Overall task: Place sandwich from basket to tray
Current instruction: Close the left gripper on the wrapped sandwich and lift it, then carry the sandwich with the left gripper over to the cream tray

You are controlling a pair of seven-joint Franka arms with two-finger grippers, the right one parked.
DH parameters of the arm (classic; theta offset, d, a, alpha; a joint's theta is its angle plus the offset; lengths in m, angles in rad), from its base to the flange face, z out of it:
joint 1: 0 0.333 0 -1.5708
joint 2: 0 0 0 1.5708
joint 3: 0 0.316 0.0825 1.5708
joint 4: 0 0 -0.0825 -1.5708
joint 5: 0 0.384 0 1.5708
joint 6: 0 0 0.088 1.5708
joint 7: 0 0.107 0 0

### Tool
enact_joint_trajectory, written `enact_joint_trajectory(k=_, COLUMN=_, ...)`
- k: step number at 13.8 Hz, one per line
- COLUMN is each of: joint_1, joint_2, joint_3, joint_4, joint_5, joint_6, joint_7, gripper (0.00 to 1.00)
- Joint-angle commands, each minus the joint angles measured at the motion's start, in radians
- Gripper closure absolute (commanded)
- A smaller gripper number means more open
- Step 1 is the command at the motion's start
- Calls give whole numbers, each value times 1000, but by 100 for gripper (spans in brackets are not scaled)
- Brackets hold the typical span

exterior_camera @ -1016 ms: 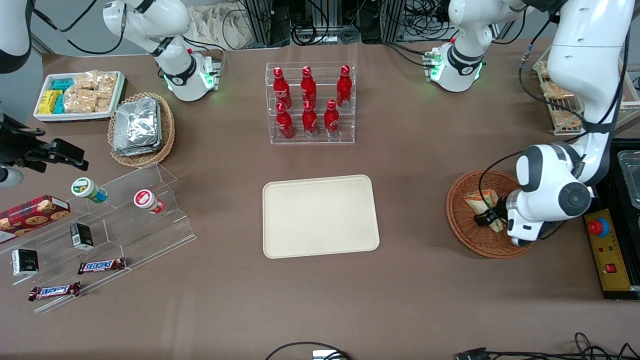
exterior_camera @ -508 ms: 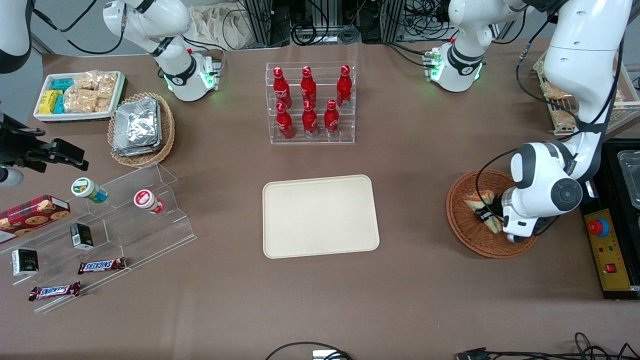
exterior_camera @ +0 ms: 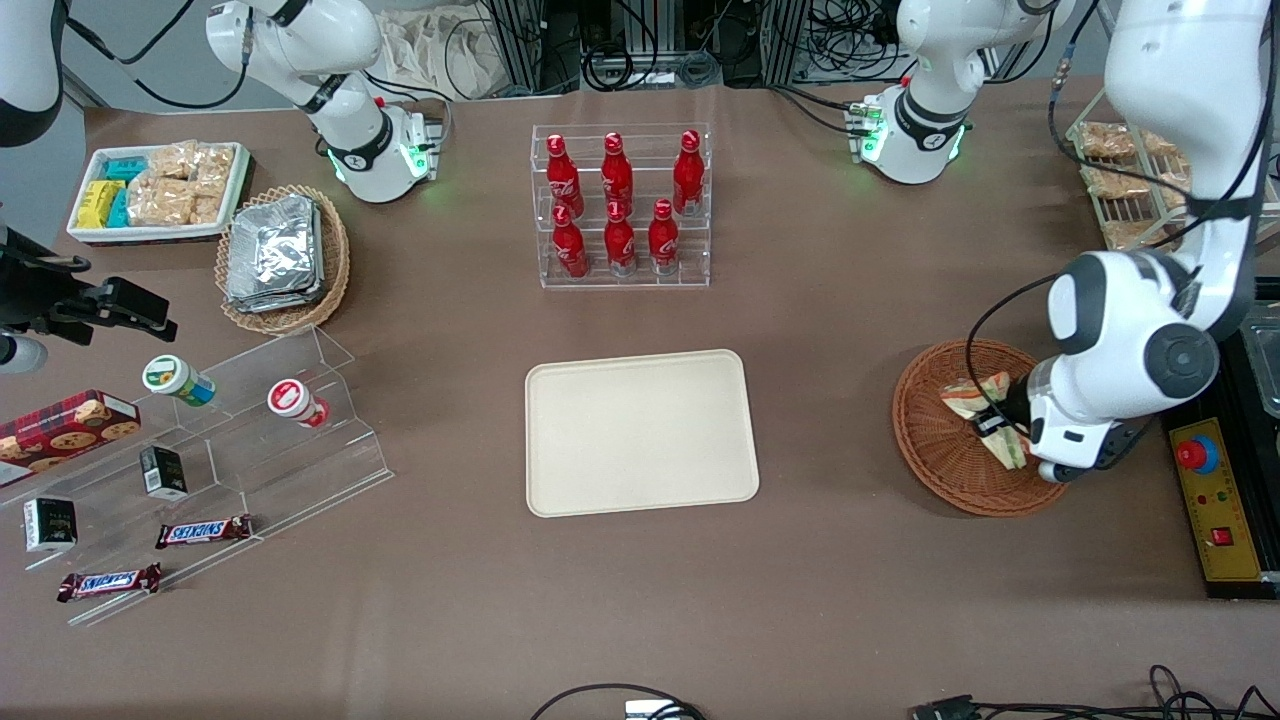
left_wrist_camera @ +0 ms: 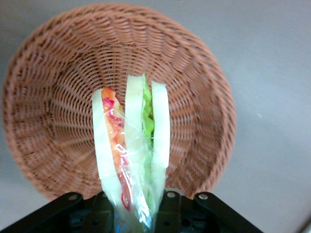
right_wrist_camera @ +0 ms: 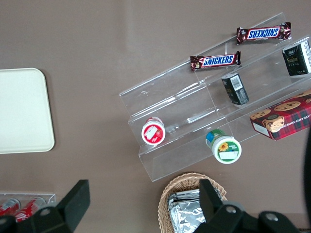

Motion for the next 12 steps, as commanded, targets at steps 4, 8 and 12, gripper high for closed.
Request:
enact_joint_trajectory(k=4, joint_1=-15, joint_2=12, joint_3=-62, joint_4=303, joint_5=-4, joint_6=-335, joint_7=175, gripper=100)
enact_joint_trajectory(k=8, joint_1=-22, joint_2=35, joint_3=-159, joint_4=352, joint_5=6, joint_6=-369, joint_7=167, gripper=100)
enact_joint_trajectory(k=12, joint_1=-23, joint_2=77, joint_3=-280, joint_4=355, joint_5=5, joint_6=-361, joint_7=146, gripper=100)
